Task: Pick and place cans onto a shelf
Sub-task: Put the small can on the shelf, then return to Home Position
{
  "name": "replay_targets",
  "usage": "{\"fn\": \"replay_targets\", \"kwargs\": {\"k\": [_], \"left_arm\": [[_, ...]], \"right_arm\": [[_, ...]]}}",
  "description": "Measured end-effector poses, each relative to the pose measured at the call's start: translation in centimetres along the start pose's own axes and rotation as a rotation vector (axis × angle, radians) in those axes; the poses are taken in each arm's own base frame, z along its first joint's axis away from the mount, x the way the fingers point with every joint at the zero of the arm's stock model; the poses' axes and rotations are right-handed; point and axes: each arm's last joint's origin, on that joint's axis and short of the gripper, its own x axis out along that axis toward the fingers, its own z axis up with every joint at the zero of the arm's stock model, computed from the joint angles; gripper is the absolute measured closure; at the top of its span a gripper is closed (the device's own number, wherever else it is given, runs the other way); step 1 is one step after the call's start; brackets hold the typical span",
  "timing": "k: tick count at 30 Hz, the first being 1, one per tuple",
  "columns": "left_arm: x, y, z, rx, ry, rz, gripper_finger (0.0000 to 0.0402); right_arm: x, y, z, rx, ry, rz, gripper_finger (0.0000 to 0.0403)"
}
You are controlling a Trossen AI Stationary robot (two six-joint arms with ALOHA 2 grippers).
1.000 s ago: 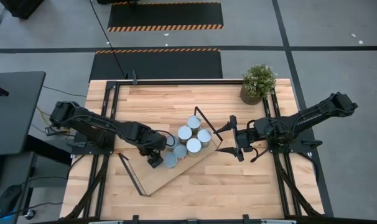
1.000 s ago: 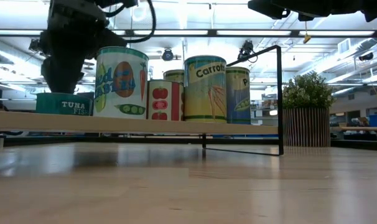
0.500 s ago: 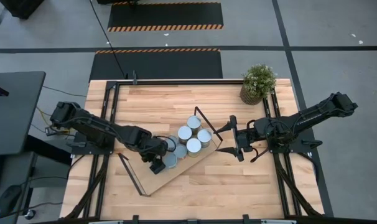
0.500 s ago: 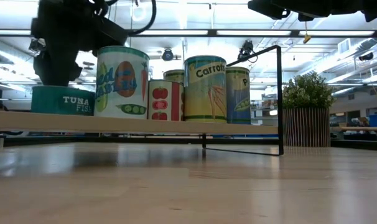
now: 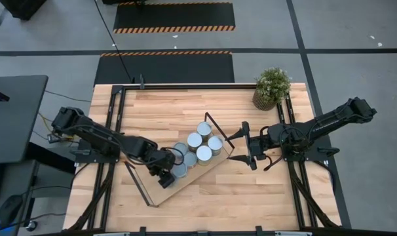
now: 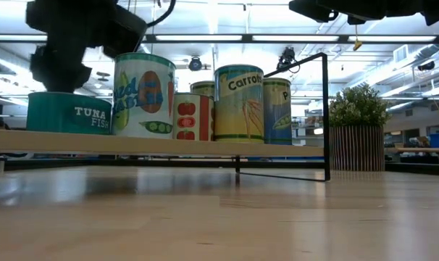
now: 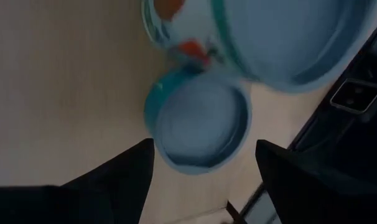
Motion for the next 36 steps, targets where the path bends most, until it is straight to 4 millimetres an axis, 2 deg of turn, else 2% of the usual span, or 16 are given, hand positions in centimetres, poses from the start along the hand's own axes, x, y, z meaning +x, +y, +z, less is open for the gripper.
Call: {"fn": "replay_targets", "kwargs": {"k": [3,11,15,21,32,36], "left_arm": [[-0.8,0.0,0.0,0.031,-0.068,0.005,0.0116],[-4.6,0.3,-0.3,0.121,-0.317,0.026,0.0116],[-5.6,0.4,-0.4,0.154,-0.403,0.046,0.0116],[-6.1,0.6,-0.4,0.204,-0.469,0.099,0.0116],[-6.5,0.6,0.0,0.307,-0.569,0.173,0.0117],[-7.6,0.7,-0.6,0.329,-0.63,0.179,0.013]], "right_arm": [[-0.3,-0.2,0.1,0.004,-0.009,-0.008,0.0047],[-1.2,-0.6,0.3,0.034,-0.018,-0.004,0.0047],[-2.2,-0.6,-0.2,0.045,-0.087,-0.044,0.0047],[-3.9,-0.7,-1.1,0.057,-0.154,-0.101,0.0047],[-6.4,-1.2,-2.2,0.113,-0.269,-0.09,0.0047],[-7.4,-1.3,-2.6,0.13,-0.308,-0.105,0.0047]]}}
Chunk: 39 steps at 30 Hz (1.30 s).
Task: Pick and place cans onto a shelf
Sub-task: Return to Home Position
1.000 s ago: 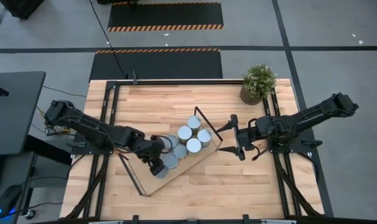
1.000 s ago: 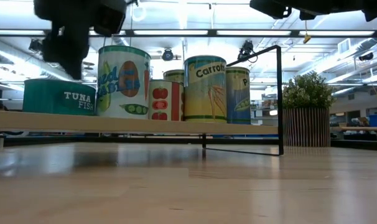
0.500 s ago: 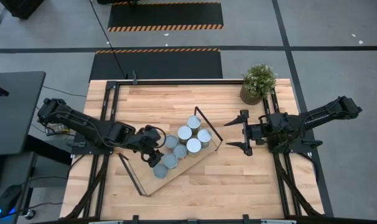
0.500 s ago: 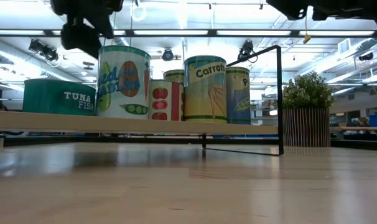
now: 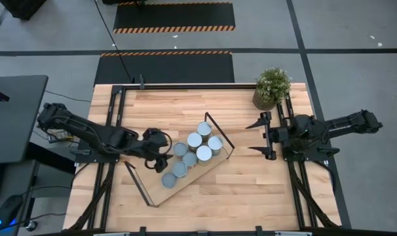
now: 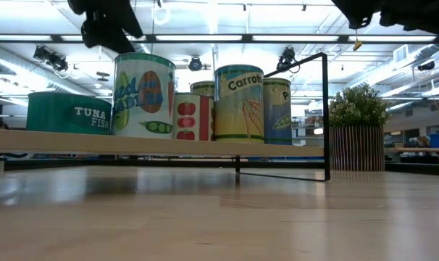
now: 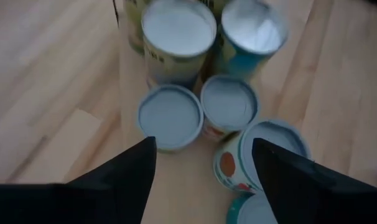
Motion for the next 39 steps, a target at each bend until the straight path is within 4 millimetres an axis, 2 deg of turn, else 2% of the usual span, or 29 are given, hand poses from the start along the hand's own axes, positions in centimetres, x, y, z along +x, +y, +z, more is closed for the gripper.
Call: {"fn": "replay_targets", "kwargs": {"k": [5,9,11,14,17,19,23,31,39], "left_arm": [[-1.6,0.4,0.4,0.016,-0.086,0.004,0.0148],[-1.6,0.6,0.6,0.048,-0.107,0.03,0.0154],[-1.2,0.6,0.7,0.057,-0.143,0.013,0.0154],[0.4,0.8,0.0,0.084,-0.204,-0.033,0.0154],[1.6,1.6,-0.7,0.095,-0.238,-0.068,0.0155],[1.7,2.7,-1.5,0.109,-0.249,-0.056,0.0155],[0.6,4.7,-1.8,0.122,-0.366,-0.07,0.0155],[-2.2,7.0,-2.8,0.278,-0.55,-0.055,0.0155],[-3.1,9.2,-5.2,0.397,-0.632,-0.035,0.0155]], "right_arm": [[-1.4,0.2,-0.8,0.012,-0.028,-0.022,0.0047],[-2.1,0.3,-1.3,0.012,-0.066,-0.025,0.0047],[-2.4,0.4,-1.5,0.019,-0.079,-0.021,0.0047],[-2.7,0.4,-1.7,0.021,-0.094,-0.017,0.0047],[-3.0,0.4,-1.8,0.018,-0.11,-0.005,0.0047],[-3.1,0.4,-1.8,0.014,-0.13,0.008,0.0047],[-3.4,0.5,-1.9,0.022,-0.168,0.023,0.0047],[-3.7,0.3,-1.8,0.019,-0.185,0.002,0.0047],[-4.3,0.1,-1.1,0.008,-0.243,-0.019,0.0047]]}}
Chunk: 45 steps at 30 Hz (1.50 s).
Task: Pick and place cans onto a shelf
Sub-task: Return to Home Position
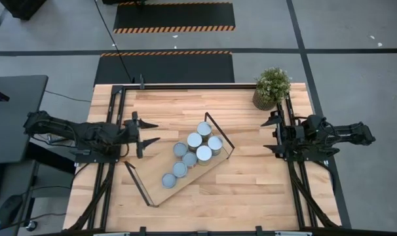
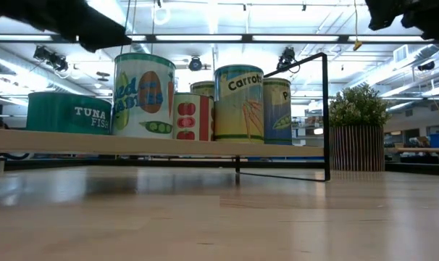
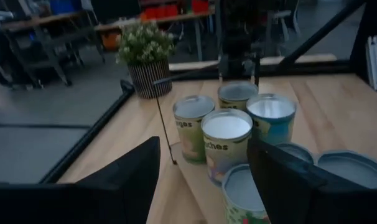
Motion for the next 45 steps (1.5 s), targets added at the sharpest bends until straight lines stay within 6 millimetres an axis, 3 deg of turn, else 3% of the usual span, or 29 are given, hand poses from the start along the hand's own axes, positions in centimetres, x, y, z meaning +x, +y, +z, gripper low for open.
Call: {"fn": "replay_targets", "kwargs": {"k": [9,17,29,35,45], "left_arm": [[-1.2,0.3,-3.7,-0.021,-0.16,-0.042,0.0155],[-2.6,0.7,-4.7,-0.035,-0.24,-0.09,0.0155],[-3.6,1.2,-6.4,-0.106,-0.31,-0.104,0.0157],[-3.0,0.4,-8.3,-0.138,-0.262,-0.168,0.0192],[-3.4,0.2,-7.3,-0.161,-0.362,-0.216,0.0256]], "right_arm": [[-0.7,0.0,1.2,-0.013,-0.118,0.038,0.0047],[-1.0,-0.2,1.5,0.111,-0.132,-0.003,0.0047],[-1.0,-0.2,1.5,0.117,-0.131,-0.009,0.0047],[-1.0,-0.2,1.6,0.116,-0.135,-0.011,0.0047],[-1.0,-0.2,1.6,0.116,-0.136,-0.014,0.0047]]}}
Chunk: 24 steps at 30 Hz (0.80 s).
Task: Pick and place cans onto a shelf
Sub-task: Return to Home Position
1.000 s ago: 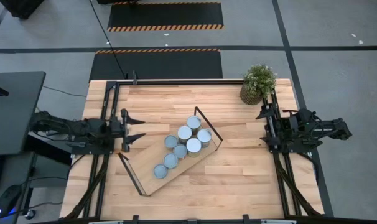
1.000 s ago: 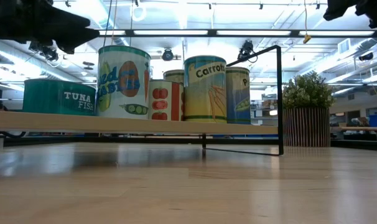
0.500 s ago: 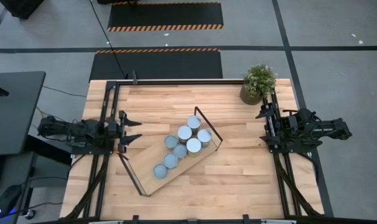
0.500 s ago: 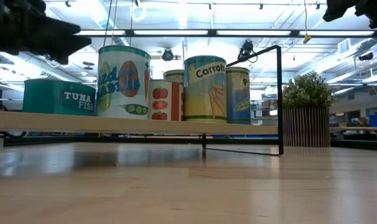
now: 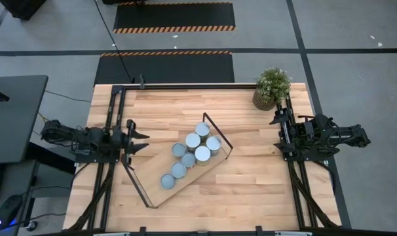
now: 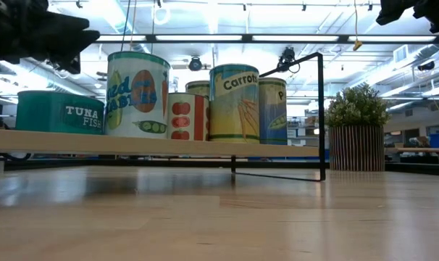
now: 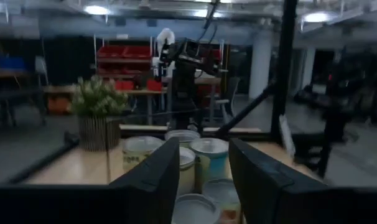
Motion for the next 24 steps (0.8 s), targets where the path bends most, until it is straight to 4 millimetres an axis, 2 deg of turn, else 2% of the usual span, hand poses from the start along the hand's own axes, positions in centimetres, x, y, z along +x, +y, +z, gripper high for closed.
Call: {"fn": "replay_targets", "kwargs": {"k": [6,24], "left_arm": [[0.01,0.01,-0.04,-0.163,0.003,0.004,0.0258],[0.01,0.02,-0.07,-0.164,0.004,0.006,0.0253]], "right_arm": [[0.0,0.0,0.0,0.0,0.0,0.0,0.0047],[0.0,0.0,0.0,0.0,0.0,0.0,0.0046]]}}
